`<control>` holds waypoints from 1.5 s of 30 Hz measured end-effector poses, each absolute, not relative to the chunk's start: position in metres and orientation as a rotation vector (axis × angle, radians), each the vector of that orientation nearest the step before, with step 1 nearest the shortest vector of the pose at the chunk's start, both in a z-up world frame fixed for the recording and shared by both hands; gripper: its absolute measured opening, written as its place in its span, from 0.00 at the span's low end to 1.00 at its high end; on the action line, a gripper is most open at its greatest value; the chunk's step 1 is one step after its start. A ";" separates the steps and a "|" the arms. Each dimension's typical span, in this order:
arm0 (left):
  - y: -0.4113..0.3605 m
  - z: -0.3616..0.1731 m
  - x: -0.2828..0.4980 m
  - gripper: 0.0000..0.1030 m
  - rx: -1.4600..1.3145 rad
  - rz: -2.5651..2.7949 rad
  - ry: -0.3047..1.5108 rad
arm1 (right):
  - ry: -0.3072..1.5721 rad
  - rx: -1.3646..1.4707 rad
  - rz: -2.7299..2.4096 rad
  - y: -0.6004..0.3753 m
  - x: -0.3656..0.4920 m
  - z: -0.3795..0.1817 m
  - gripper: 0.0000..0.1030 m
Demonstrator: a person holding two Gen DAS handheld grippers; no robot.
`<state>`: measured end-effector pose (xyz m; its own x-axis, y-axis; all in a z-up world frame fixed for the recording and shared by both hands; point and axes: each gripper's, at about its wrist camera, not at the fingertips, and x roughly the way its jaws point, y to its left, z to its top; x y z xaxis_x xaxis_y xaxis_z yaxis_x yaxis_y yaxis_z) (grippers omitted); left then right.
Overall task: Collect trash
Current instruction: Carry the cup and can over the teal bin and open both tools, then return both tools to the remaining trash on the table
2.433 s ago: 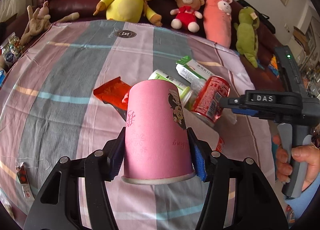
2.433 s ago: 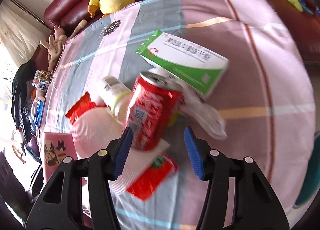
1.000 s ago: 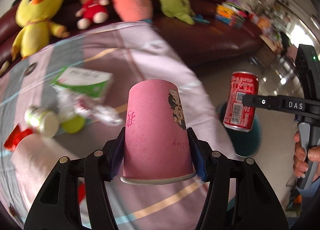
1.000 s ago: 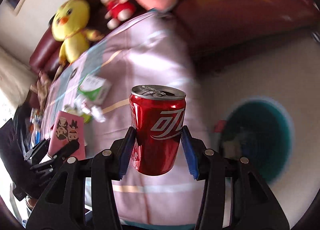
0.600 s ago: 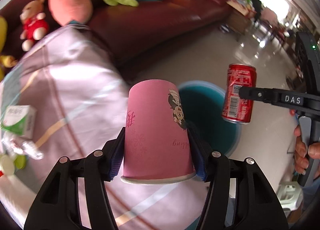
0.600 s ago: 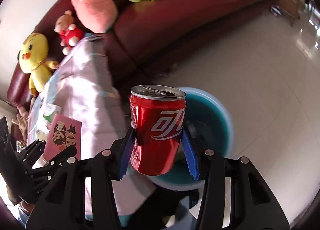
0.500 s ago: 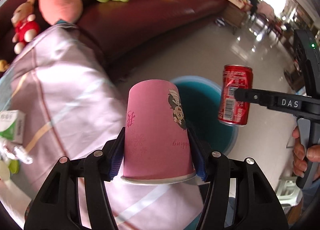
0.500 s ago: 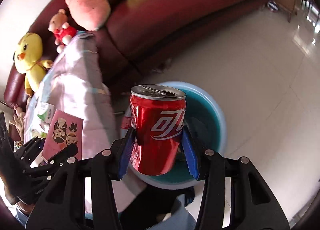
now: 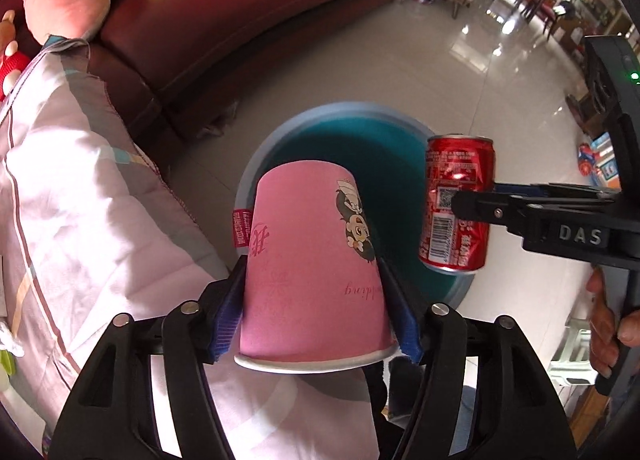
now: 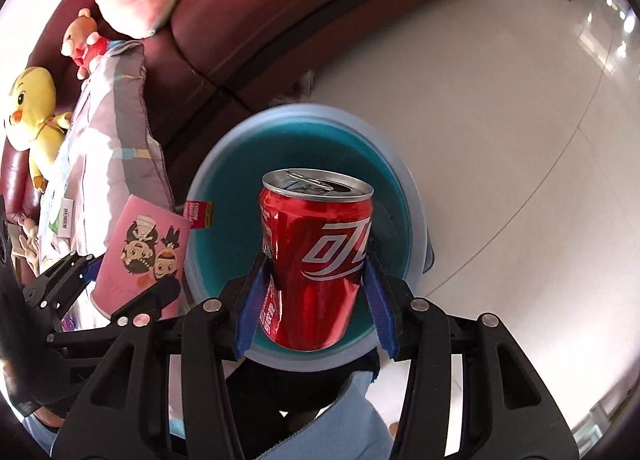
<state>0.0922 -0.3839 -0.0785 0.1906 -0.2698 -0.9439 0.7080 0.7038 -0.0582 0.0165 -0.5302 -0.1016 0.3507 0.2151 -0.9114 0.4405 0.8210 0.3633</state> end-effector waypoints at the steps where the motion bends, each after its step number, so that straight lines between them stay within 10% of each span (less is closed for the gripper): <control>1: -0.386 -0.080 0.093 0.64 0.441 -0.714 1.199 | 1.231 0.636 -0.155 -0.531 0.016 -0.103 0.46; 19: -0.348 -0.073 0.095 0.65 0.398 -0.668 1.200 | 1.238 0.599 -0.174 -0.514 0.020 -0.085 0.70; 45: -0.056 0.000 0.122 0.79 0.075 -0.250 1.074 | 1.242 0.211 0.101 -0.294 0.105 -0.006 0.70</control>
